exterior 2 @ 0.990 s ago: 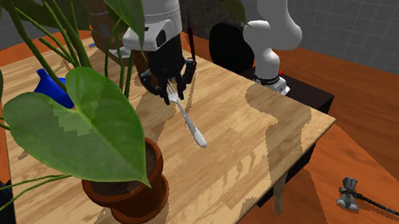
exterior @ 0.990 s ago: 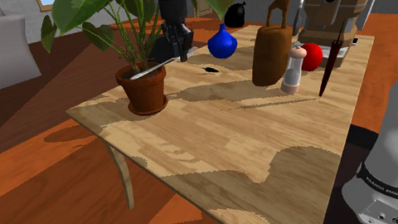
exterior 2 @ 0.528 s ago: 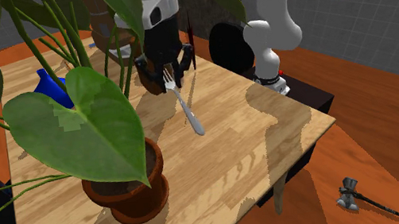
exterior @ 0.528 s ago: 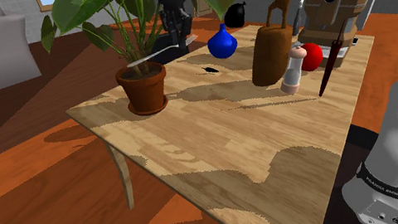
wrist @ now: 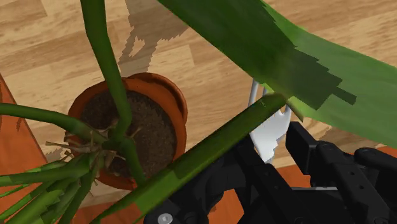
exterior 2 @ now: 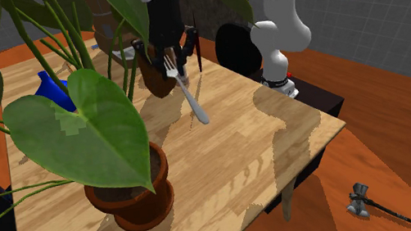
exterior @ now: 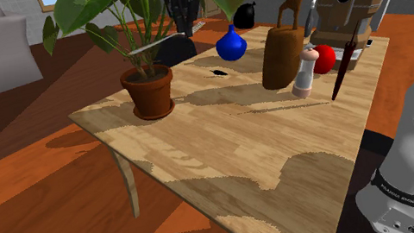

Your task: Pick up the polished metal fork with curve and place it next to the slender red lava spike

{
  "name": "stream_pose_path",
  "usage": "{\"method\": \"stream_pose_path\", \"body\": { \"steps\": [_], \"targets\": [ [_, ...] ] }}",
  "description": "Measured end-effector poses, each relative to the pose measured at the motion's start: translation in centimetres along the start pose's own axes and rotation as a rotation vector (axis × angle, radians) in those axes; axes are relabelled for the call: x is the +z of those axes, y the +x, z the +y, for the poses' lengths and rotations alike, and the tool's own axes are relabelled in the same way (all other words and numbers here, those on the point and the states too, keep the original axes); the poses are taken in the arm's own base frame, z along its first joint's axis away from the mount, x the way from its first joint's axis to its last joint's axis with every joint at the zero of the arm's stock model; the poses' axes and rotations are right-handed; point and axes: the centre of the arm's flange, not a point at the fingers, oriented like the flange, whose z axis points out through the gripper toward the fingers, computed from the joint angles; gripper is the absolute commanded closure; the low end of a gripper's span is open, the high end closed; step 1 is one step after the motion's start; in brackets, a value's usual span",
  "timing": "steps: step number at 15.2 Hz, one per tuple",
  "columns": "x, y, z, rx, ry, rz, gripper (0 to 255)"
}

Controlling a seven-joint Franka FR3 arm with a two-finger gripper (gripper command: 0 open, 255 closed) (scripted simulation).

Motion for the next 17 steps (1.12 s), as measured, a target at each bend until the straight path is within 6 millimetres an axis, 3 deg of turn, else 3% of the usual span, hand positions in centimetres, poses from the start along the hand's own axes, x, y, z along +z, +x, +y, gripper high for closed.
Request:
{"method": "stream_pose_path", "body": {
  "steps": [11,17],
  "targets": [
    [-5.6,-0.1,0.2,0.0,0.0,0.0,255],
    [-5.8,-5.9,-3.1,0.001,0.0,0.0,255]
  ]
}}
